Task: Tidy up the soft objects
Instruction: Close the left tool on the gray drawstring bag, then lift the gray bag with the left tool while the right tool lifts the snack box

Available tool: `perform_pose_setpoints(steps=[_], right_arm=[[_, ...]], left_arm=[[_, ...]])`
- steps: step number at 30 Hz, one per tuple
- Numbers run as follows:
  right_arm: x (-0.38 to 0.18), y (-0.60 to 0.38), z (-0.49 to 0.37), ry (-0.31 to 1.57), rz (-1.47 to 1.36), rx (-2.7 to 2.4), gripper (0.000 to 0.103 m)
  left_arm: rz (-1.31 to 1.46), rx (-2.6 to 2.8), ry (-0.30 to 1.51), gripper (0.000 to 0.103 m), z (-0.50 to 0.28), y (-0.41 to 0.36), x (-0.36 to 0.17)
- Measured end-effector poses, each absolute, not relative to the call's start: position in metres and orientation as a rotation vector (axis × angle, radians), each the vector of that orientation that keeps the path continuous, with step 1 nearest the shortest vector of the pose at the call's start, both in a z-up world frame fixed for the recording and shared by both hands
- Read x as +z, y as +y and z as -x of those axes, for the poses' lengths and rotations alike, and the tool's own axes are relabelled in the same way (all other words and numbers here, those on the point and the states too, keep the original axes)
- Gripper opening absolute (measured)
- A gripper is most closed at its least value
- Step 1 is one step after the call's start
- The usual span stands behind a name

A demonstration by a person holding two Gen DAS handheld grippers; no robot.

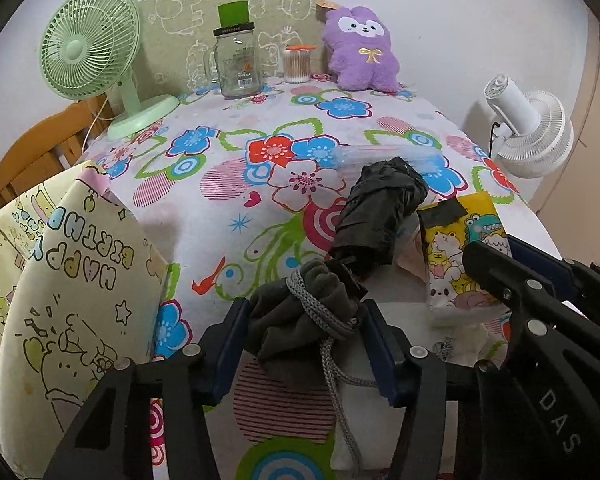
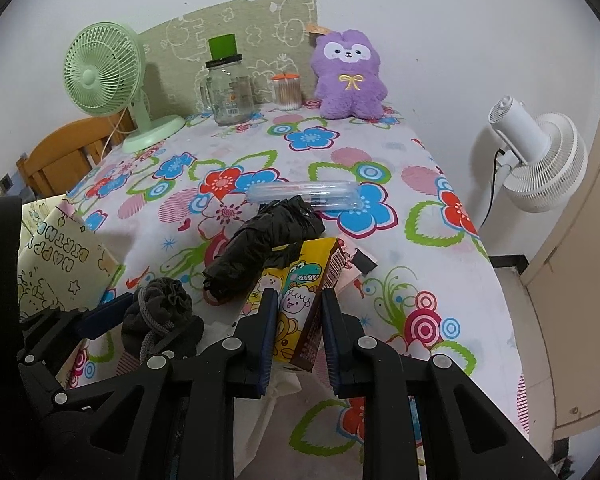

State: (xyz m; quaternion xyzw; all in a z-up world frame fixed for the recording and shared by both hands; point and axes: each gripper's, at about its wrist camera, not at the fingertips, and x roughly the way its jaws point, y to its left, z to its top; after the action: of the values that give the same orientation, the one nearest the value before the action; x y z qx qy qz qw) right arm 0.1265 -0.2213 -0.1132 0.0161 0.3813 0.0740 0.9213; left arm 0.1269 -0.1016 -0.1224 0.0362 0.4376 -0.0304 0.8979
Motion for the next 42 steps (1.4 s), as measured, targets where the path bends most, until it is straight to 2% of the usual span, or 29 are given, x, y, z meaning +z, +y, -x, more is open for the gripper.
perform_pose_setpoints(steps=[13, 42], right_arm=[[-0.106, -0.220, -0.114, 0.773, -0.050, 0.171, 0.024], [-0.058, -0.215, -0.061, 0.664, -0.051, 0.151, 0.023]], left_arm=[[-0.100, -0.084, 0.882, 0.049, -0.109, -0.107, -0.111], [-0.125, -0.116, 0.751, 0.047, -0.060, -0.109, -0.059]])
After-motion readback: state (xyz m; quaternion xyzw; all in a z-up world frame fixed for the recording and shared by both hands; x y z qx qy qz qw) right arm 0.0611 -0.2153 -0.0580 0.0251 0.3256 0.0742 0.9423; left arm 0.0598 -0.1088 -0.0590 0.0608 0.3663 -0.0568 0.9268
